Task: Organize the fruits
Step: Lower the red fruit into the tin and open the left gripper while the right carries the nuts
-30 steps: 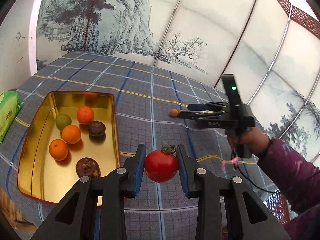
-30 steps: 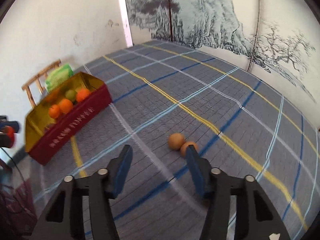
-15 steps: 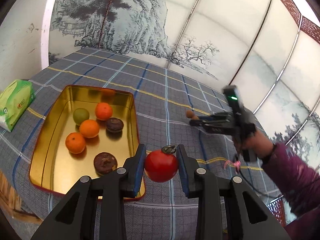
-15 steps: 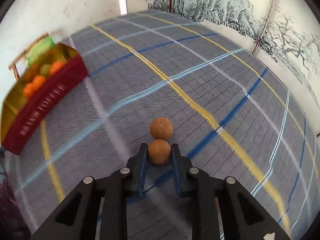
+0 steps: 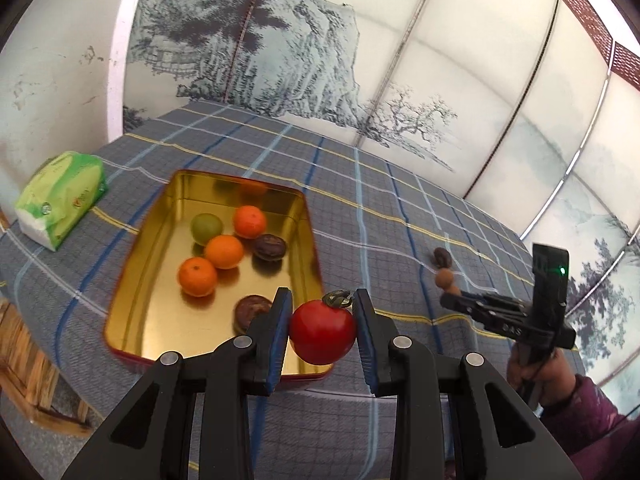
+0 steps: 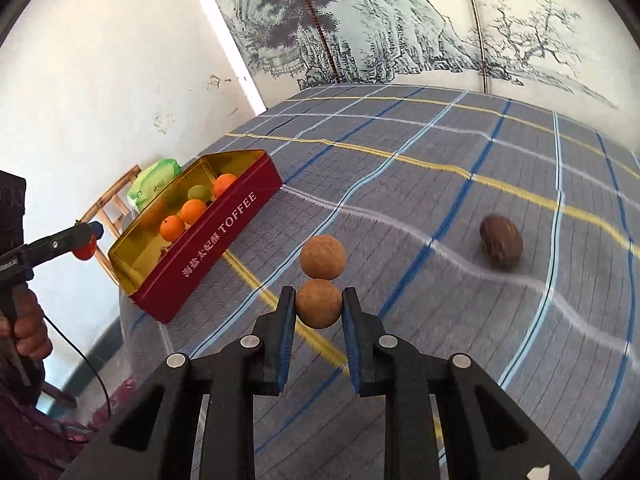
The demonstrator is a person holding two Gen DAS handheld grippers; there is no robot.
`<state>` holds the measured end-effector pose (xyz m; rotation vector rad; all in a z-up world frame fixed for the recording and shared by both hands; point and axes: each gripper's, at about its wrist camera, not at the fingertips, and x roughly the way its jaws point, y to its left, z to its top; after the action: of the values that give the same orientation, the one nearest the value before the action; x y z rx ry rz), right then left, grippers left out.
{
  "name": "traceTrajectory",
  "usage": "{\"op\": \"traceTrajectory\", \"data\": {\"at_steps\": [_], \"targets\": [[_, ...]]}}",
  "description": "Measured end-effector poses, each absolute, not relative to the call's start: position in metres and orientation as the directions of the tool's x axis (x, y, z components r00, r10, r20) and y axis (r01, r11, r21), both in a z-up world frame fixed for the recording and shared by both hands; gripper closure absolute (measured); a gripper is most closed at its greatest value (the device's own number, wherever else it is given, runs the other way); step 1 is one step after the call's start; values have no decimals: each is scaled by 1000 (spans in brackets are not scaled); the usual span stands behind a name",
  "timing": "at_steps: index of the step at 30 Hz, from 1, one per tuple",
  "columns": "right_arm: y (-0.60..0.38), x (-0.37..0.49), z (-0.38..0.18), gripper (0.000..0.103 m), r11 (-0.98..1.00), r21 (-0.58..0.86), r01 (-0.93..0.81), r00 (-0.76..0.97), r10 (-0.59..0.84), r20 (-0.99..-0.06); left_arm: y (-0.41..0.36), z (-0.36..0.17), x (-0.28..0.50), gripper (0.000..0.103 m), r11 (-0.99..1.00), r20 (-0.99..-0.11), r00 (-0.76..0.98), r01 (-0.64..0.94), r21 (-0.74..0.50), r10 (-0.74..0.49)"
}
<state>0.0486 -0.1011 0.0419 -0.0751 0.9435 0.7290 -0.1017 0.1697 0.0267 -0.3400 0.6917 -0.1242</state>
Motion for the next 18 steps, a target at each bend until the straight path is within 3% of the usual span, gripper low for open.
{"op": "traceTrajectory", "data": {"at_steps": [18], "targets": [[-96,35,50,83,752,258,-607,365,552,-750,209,11,-93,71,962,-634,766,-88,-259,-101]]}}
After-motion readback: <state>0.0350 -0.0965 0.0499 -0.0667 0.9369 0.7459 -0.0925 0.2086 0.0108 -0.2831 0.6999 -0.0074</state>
